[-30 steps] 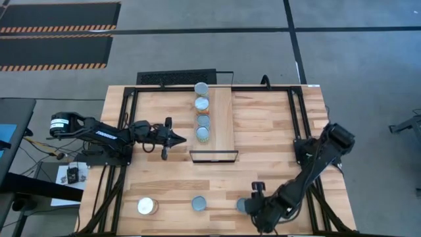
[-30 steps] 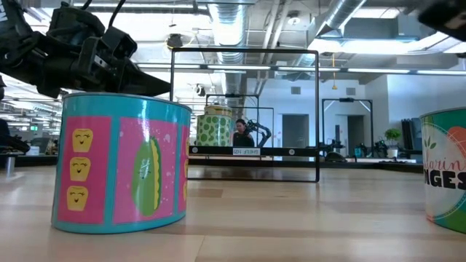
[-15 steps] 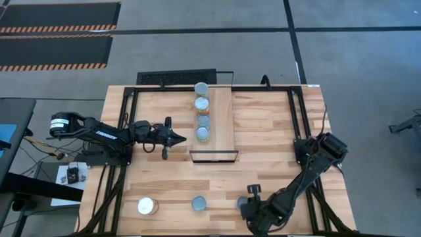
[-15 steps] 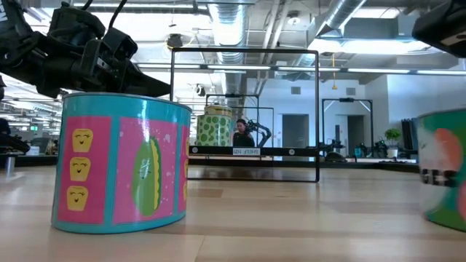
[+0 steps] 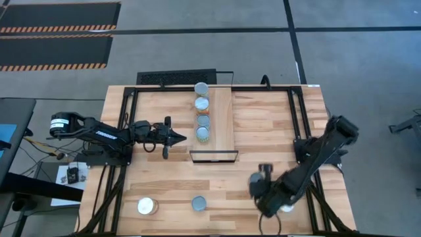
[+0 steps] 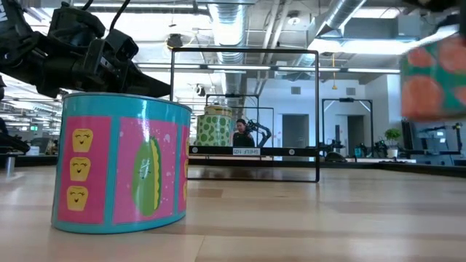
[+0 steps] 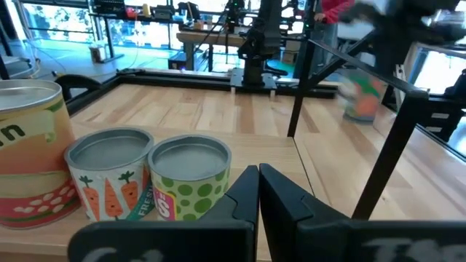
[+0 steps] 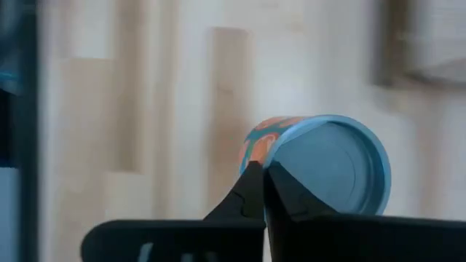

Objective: Pick and place cans onto a shelf
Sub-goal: Put the canned oranges on the shelf

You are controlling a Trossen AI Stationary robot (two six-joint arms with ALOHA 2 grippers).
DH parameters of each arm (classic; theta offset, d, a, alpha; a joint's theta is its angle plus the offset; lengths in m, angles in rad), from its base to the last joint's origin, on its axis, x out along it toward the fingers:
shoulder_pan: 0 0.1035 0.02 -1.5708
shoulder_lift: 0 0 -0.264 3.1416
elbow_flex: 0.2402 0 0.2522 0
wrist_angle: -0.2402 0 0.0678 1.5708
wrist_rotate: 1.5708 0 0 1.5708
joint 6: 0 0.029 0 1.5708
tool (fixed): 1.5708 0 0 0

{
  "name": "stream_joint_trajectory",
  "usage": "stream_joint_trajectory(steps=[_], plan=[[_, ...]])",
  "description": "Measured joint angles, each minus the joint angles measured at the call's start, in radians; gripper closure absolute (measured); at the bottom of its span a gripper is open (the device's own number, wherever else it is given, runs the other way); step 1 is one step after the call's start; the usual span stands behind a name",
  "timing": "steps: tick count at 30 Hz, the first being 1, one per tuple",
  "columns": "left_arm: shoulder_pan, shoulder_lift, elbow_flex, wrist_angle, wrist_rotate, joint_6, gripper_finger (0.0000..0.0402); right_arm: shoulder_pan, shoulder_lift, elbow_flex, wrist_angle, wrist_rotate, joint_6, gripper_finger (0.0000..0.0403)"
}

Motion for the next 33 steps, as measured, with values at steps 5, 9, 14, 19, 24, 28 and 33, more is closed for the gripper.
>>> stream_joint_trajectory(steps=[5, 9, 14, 19, 24, 28, 33], plan=[[0.000, 0.000, 0.000, 0.000, 0.000, -0.002, 0.0401, -0.099, -0.152, 0.000, -0.200, 0.095, 0.016, 0.0396], [0.000, 0.000, 0.000, 0.000, -0.001, -0.003, 0.0401, -0.271, -0.245, 0.000, -0.205, 0.120, -0.149, 0.0399], [0.000, 0.000, 0.000, 0.000, -0.011, -0.011, 0.0401, -0.537, -0.262, 0.000, -0.032, 0.046, -0.551, 0.0398], [0.000, 0.000, 0.000, 0.004, -0.035, -0.013, 0.0401, -0.752, -0.177, 0.002, 0.178, -0.167, -0.866, 0.0398], [0.000, 0.000, 0.000, 0.005, -0.037, -0.018, 0.0401, -0.846, -0.059, 0.002, 0.262, -0.290, -1.056, 0.0398], [0.000, 0.000, 0.000, 0.011, -0.039, -0.017, 0.0401, -0.852, 0.019, 0.011, 0.280, -0.317, -1.159, 0.0398], [0.000, 0.000, 0.000, 0.018, -0.039, -0.017, 0.0401, -0.841, 0.092, 0.053, 0.293, -0.332, -1.229, 0.0398]])
